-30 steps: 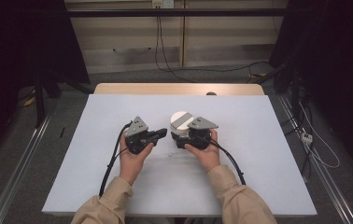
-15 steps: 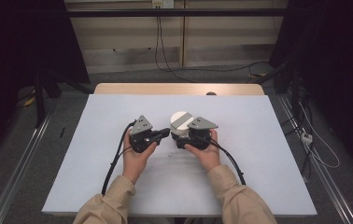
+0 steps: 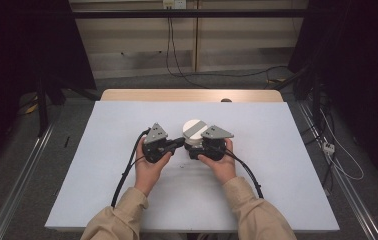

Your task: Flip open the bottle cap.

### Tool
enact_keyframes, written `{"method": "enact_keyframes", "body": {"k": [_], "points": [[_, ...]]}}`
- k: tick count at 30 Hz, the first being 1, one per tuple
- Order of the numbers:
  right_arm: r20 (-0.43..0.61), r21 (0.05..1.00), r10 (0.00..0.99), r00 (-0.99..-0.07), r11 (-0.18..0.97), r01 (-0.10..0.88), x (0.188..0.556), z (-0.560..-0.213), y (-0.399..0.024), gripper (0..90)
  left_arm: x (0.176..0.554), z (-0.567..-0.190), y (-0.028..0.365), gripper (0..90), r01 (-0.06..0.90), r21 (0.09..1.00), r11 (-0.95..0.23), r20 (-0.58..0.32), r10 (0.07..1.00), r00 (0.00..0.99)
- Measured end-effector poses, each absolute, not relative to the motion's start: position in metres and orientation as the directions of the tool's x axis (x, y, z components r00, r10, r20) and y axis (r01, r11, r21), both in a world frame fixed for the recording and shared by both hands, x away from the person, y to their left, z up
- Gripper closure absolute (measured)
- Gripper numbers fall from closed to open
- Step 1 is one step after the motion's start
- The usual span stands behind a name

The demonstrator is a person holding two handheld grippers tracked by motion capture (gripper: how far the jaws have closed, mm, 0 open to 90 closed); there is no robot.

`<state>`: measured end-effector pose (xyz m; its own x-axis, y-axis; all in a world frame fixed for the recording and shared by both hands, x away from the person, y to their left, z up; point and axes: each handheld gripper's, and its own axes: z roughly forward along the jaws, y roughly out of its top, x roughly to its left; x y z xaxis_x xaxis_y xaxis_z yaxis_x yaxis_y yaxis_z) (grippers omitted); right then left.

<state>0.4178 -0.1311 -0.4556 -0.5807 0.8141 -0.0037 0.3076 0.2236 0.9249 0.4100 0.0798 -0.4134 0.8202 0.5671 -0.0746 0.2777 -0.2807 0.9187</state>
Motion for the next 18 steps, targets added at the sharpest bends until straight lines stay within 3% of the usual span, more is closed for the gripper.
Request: {"method": "enact_keyframes", "body": {"k": [18], "points": [[-0.008, 0.925, 0.814, -0.581, 0.227, 0.305, 0.4176, -0.4558, -0.1311, 18.8, 0.41, -0.4127, 0.0796, 90.0, 0.276, 0.919, -0.282, -0.069, 0.574, 0.816]]}}
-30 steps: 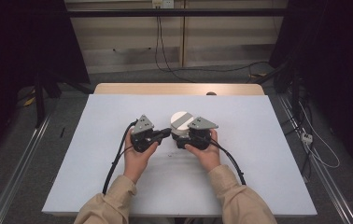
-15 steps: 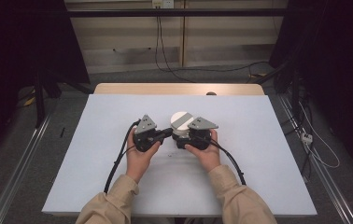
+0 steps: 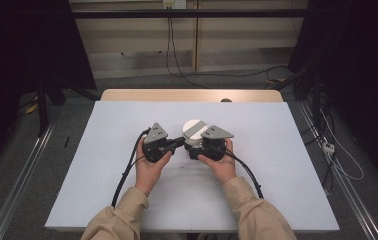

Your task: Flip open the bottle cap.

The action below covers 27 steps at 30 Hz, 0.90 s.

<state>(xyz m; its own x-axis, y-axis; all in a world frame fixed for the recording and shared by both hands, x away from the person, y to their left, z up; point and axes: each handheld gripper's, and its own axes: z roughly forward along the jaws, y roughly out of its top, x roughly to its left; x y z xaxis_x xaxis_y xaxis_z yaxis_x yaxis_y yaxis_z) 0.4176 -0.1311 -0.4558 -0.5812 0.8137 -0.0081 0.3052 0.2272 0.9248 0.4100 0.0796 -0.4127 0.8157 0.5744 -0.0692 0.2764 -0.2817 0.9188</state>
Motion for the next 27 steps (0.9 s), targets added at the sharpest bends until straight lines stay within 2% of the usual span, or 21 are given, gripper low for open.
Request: {"method": "enact_keyframes", "body": {"k": [27], "points": [[-0.007, 0.925, 0.814, -0.581, 0.227, 0.306, 0.4177, -0.456, -0.1313, 18.8, 0.4098, -0.4049, 0.0788, 90.0, 0.266, 0.932, -0.247, -0.08, 0.575, 0.814]]}}
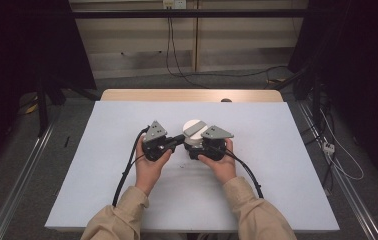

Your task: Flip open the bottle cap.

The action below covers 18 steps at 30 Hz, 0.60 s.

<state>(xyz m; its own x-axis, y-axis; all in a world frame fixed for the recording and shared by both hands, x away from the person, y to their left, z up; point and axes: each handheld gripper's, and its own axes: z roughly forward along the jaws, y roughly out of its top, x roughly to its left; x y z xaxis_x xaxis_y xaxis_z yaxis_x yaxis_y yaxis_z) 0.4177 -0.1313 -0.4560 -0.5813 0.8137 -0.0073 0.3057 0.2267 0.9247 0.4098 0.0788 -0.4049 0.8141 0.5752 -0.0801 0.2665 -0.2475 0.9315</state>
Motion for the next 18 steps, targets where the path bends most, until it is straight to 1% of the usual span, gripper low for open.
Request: {"method": "enact_keyframes", "body": {"k": [18], "points": [[-0.009, 0.926, 0.813, -0.583, 0.227, 0.303, 0.4178, -0.4562, -0.1315, 18.8, 0.4123, -0.3951, 0.0713, 90.0, 0.239, 0.944, -0.227, -0.069, 0.573, 0.816]]}}
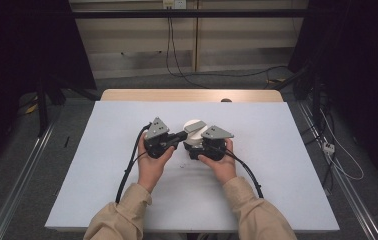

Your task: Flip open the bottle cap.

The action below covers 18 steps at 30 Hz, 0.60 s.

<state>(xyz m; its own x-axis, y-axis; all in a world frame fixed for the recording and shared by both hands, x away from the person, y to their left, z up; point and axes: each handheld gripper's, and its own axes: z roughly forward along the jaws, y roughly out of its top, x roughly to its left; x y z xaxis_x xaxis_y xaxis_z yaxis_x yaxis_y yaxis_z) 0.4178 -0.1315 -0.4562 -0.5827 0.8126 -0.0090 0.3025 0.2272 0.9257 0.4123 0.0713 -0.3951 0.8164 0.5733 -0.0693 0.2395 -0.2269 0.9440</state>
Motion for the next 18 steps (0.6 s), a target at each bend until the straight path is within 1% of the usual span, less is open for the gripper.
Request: {"method": "enact_keyframes", "body": {"k": [18], "points": [[-0.01, 0.925, 0.813, -0.583, 0.228, 0.303, 0.4177, -0.4563, -0.1315, 18.8, 0.417, -0.387, 0.0677, 89.6, 0.23, 0.947, -0.225, -0.061, 0.576, 0.815]]}}
